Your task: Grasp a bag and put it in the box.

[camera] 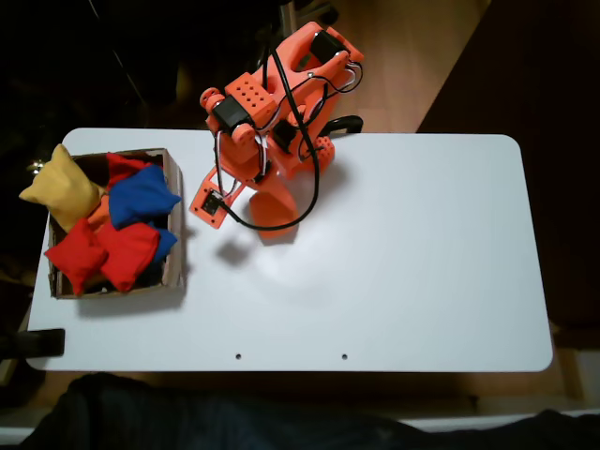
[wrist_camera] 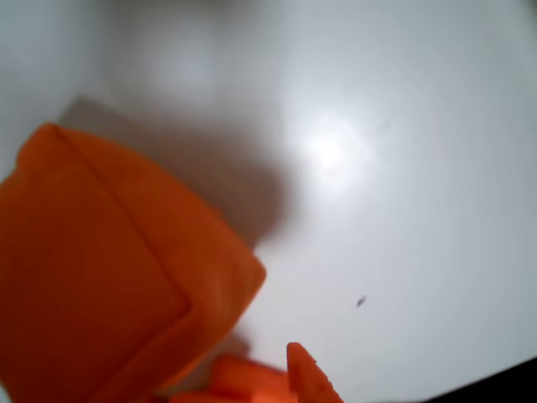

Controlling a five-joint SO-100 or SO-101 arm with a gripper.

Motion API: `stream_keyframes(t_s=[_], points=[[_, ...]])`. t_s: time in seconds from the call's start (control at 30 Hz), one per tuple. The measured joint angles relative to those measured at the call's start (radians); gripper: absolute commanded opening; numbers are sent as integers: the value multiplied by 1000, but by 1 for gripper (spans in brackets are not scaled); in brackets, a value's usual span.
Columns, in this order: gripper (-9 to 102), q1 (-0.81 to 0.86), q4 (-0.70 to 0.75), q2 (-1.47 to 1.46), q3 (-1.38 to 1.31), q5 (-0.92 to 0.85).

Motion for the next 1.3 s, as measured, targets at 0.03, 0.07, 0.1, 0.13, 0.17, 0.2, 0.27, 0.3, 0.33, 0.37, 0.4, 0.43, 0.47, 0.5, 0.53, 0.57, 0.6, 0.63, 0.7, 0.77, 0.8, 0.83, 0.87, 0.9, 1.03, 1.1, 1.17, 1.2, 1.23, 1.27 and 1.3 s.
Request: stream_keyframes(t_s=[0.03, 0.07, 0.1, 0.13, 0.17, 0.2, 0.27, 0.3, 0.33, 0.37, 0.4, 0.43, 0.47, 0.5, 0.53, 0.57, 0.6, 0.63, 0.7, 0.77, 0.8, 0.83, 0.87, 0.9, 1.03, 1.1, 1.17, 1.2, 1.23, 1.27, 1.3], points=[[80, 0, -2, -6, 2, 0], [80, 0, 6, -12, 2, 0], [80, 0, -5, -18, 3, -2], [80, 0, -21, -21, 3, 0], [80, 0, -28, -28, 3, 0], [80, 0, -29, -34, 5, 0], [80, 6, -32, -41, 11, 0], [80, 8, -51, -41, 17, 0], [80, 6, -54, -41, 23, 0], [80, 6, -51, -41, 31, 0], [80, 6, -64, -41, 38, -3], [80, 11, -80, -41, 48, 0], [80, 12, -83, -41, 54, 2], [80, 12, -83, -41, 61, 2], [80, 12, -92, -41, 67, 0], [80, 12, -104, -41, 74, 2], [80, 12, -107, -41, 77, 2], [80, 12, -114, -41, 80, 2], [80, 15, -121, -41, 86, 2], [80, 18, -138, -41, 100, 2], [80, 21, -147, -41, 107, 2], [80, 25, -160, -41, 117, -5], [80, 26, -170, -41, 124, -6], [80, 29, -181, -41, 133, -6], [80, 32, -202, -41, 144, -8], [80, 32, -202, -41, 144, -8], [80, 32, -210, -41, 149, -8], [80, 32, -215, -41, 153, -5], [80, 32, -215, -41, 153, -3], [80, 32, -215, -41, 158, 0], [80, 32, -215, -41, 163, 5]])
